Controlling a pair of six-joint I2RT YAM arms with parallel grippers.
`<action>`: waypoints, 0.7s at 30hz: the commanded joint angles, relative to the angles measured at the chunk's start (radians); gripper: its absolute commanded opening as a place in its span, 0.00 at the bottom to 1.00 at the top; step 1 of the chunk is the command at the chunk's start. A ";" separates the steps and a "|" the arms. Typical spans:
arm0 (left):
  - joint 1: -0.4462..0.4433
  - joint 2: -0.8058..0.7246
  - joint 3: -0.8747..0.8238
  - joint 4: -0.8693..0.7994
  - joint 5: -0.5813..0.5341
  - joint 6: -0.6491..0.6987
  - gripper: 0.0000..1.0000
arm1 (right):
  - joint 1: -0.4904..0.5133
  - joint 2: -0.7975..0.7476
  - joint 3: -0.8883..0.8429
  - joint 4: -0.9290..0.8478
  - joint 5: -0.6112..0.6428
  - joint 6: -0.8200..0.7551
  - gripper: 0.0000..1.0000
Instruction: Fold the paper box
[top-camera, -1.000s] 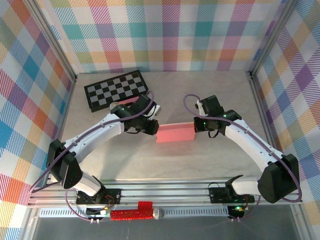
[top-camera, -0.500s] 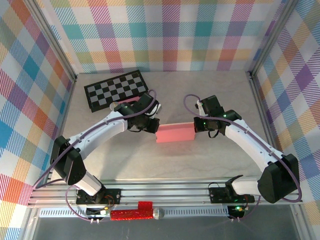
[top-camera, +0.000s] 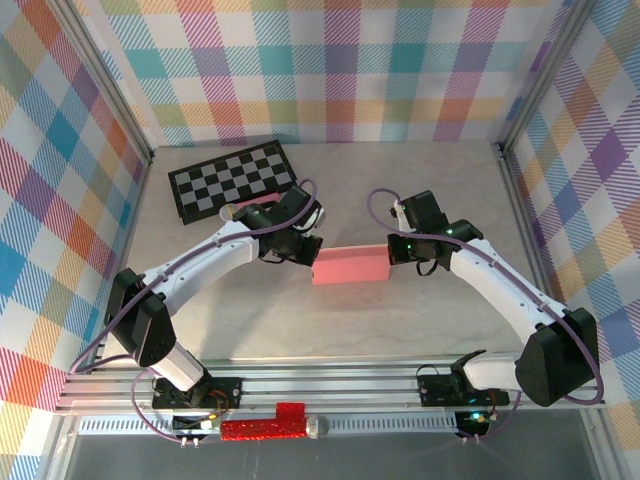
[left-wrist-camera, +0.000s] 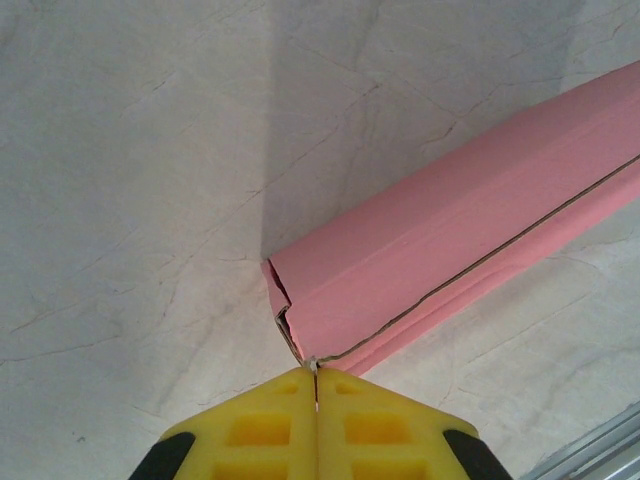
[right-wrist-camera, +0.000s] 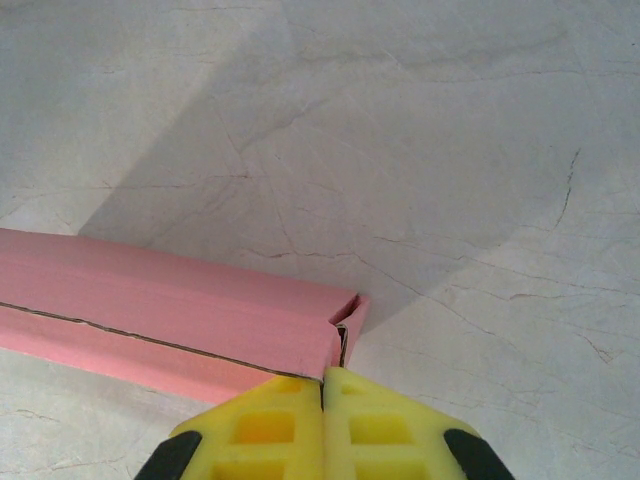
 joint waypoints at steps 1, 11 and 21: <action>-0.014 0.013 0.026 0.008 0.001 0.013 0.04 | 0.008 0.011 -0.002 -0.046 -0.007 0.017 0.00; -0.024 0.000 0.002 0.020 -0.015 0.000 0.00 | 0.008 0.007 -0.009 -0.037 -0.010 0.025 0.00; -0.042 -0.041 -0.094 0.094 -0.052 -0.029 0.00 | 0.016 -0.040 -0.096 0.046 -0.026 0.015 0.00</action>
